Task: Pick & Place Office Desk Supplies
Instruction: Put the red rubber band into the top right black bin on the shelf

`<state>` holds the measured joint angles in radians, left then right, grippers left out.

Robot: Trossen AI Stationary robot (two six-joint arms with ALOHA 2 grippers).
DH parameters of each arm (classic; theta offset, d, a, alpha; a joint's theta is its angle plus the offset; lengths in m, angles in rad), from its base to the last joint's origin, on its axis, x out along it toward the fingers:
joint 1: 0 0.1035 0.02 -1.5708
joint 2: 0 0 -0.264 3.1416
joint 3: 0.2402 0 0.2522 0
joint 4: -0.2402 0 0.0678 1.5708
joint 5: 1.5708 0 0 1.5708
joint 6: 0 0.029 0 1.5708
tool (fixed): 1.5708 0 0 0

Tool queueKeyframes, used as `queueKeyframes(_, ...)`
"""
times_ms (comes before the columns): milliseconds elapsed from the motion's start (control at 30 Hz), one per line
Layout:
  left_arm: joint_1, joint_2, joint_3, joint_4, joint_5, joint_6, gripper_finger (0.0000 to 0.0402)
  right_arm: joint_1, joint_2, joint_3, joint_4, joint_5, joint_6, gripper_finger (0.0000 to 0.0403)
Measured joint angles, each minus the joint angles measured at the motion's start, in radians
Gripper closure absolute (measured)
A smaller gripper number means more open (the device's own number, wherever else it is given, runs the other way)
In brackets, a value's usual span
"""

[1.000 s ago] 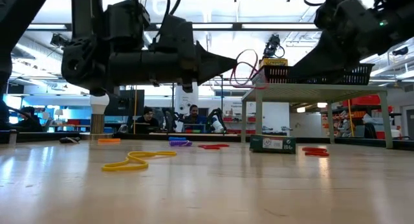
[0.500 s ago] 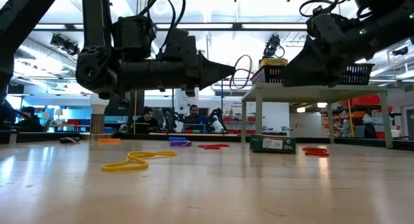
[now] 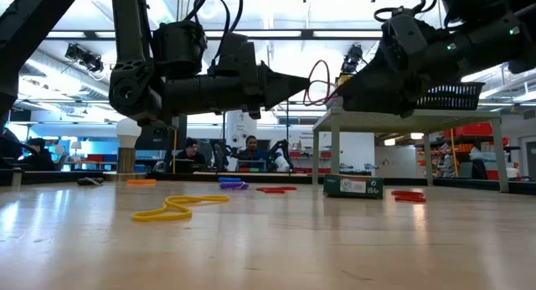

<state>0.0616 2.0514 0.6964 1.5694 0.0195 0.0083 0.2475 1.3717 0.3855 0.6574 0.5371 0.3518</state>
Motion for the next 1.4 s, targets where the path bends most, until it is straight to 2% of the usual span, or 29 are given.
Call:
queueKeyframes(233, -0.003, 0.000, 0.000, -0.003, 0.051, 0.000, 0.0399, -0.039, 0.113, 0.000, 0.274, 0.049, -0.147, 0.0177)
queueKeyframes(367, -0.010, 0.000, 0.000, -0.003, 0.074, -0.021, 0.0399, -0.073, 0.136, 0.001, 0.317, -0.026, -0.185, 0.0208)
queueKeyframes(467, -0.019, 0.000, 0.000, -0.003, 0.071, -0.028, 0.0399, -0.082, 0.136, 0.001, 0.319, -0.061, -0.188, 0.0258)
queueKeyframes(633, -0.023, 0.000, 0.000, -0.003, 0.062, -0.085, 0.0392, -0.080, 0.135, 0.001, 0.329, -0.063, -0.212, 0.0376)
queueKeyframes(667, -0.023, 0.000, -0.001, -0.003, 0.061, -0.104, 0.0387, -0.077, 0.135, 0.001, 0.334, -0.062, -0.217, 0.0389)
queueKeyframes(867, -0.023, -0.036, -0.102, -0.003, 0.019, -0.145, 0.0329, -0.040, 0.128, 0.001, 0.342, -0.057, -0.246, 0.0396)
queueKeyframes(1133, -0.039, -0.164, -0.273, 0.001, -0.100, -0.145, 0.0261, 0.020, 0.109, 0.002, 0.343, 0.039, -0.256, 0.0399)
queueKeyframes(1300, -0.069, -0.221, -0.323, 0.001, -0.128, -0.084, 0.0249, 0.080, 0.072, 0.042, 0.314, 0.128, -0.311, 0.0400)
queueKeyframes(1400, -0.084, -0.235, -0.328, 0.000, -0.128, -0.077, 0.0253, 0.112, 0.041, 0.097, 0.192, 0.196, -0.331, 0.0401)
